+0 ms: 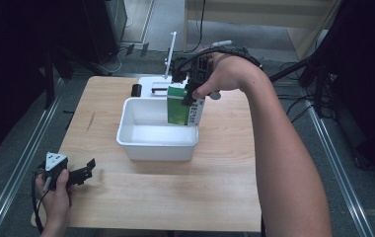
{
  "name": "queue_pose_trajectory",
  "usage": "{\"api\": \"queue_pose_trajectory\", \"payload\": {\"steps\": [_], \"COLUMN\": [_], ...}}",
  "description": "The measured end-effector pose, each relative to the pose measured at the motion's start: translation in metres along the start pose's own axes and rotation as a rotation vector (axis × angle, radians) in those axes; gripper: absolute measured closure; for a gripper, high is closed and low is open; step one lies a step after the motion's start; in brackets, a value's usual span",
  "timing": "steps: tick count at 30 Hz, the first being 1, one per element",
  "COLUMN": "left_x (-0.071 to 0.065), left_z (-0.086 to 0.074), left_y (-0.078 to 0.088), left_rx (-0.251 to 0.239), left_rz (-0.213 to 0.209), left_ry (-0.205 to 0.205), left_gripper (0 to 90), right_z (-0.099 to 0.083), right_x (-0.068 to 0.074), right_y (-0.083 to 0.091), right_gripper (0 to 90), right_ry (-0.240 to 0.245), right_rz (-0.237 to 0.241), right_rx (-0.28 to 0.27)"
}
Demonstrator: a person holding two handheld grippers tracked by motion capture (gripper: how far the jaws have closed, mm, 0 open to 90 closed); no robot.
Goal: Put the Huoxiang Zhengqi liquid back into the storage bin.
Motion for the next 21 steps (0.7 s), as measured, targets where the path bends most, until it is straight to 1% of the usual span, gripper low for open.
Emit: {"api": "queue_pose_trajectory", "payload": {"steps": [5,7,9,10,13,14,16,19,21], "left_x": [0.000,0.000,0.000,0.000,0.000,0.000,0.001,0.001,0.001], "left_z": [0.000,0.000,0.000,0.000,0.000,0.000,0.000,0.000,0.000], "left_y": [0.000,0.000,0.000,0.000,0.000,0.000,0.000,0.000,0.000], "left_rx": [-0.001,-0.002,-0.002,-0.002,-0.002,-0.005,-0.004,-0.003,-0.003], "left_rz": [-0.002,-0.003,-0.004,-0.005,-0.004,-0.006,-0.004,-0.005,-0.005], "left_ry": [0.006,0.008,0.008,0.010,0.010,0.014,0.012,0.013,0.013], "left_gripper": [0.9,0.9,0.9,0.9,0.9,0.9,0.9,0.9,0.9], "right_z": [0.006,0.007,0.008,0.009,0.009,0.009,0.009,0.008,0.007], "right_x": [-0.004,-0.004,-0.004,-0.005,-0.005,-0.006,-0.006,-0.006,-0.006], "right_y": [-0.010,-0.012,-0.014,-0.018,-0.021,-0.023,-0.023,-0.029,-0.032], "right_gripper": [64.4,64.4,64.4,64.4,64.3,64.4,64.3,64.3,64.3], "right_ry": [0.024,0.017,0.024,0.039,0.035,0.050,0.042,0.057,0.057], "right_rz": [-0.001,0.001,0.003,0.006,0.006,0.009,0.009,0.016,0.018], "right_rx": [0.010,0.009,0.008,0.009,0.017,0.008,0.016,0.016,0.018]}}
Point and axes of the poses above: each handheld gripper's, and its own axes: y roughly backward along the jaws, z roughly out of its top, x roughly to its left, the point moved 7 cm from there along -y, roughly forward along the jaws
